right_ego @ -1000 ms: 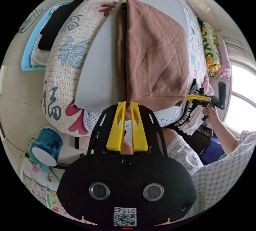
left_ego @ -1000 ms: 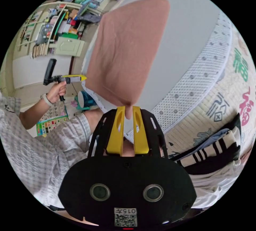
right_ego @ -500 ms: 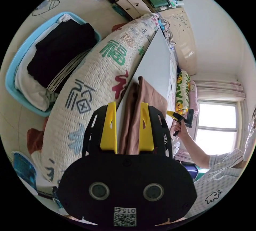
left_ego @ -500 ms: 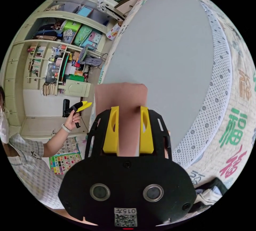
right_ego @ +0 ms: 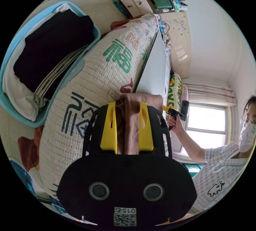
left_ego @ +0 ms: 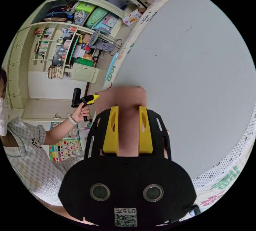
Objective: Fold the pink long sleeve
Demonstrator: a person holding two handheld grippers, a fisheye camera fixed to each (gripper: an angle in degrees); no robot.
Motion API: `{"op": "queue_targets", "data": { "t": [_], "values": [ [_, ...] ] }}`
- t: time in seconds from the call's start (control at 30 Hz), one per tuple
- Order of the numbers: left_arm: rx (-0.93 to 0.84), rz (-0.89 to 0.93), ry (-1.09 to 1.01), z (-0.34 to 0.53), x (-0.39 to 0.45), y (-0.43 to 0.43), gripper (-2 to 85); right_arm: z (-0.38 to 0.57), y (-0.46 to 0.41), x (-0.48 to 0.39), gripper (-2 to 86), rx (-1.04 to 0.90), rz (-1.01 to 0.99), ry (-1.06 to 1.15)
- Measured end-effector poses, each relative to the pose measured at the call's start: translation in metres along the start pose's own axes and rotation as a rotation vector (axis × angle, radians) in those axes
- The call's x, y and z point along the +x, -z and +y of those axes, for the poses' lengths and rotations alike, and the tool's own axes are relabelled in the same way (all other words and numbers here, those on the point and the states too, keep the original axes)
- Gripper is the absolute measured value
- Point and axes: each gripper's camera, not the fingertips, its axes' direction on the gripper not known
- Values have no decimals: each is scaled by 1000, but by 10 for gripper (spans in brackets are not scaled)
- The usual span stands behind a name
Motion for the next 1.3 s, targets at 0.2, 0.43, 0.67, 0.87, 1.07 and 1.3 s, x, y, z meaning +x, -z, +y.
{"op": "queue_targets", "data": {
  "t": [0.2,0.43,0.67,0.87,1.07,1.3],
  "values": [
    [-24,-57,-32,-25,-63,10,141,35,26,21,77,7,-60,-58],
    [-46,-339,-68,-43,-142,16,107,83,62,59,68,-6,-134,-135],
    [136,-385,120,-18,-301,97,48,146,115,142,65,39,-97,-315],
    [515,-367,324,75,-462,232,27,218,160,290,65,93,-52,-752],
    [810,-271,396,190,-595,313,25,310,165,415,65,35,-30,-1067],
    [1043,-119,386,343,-762,408,26,421,139,554,65,-163,136,-1300]
  ]
}}
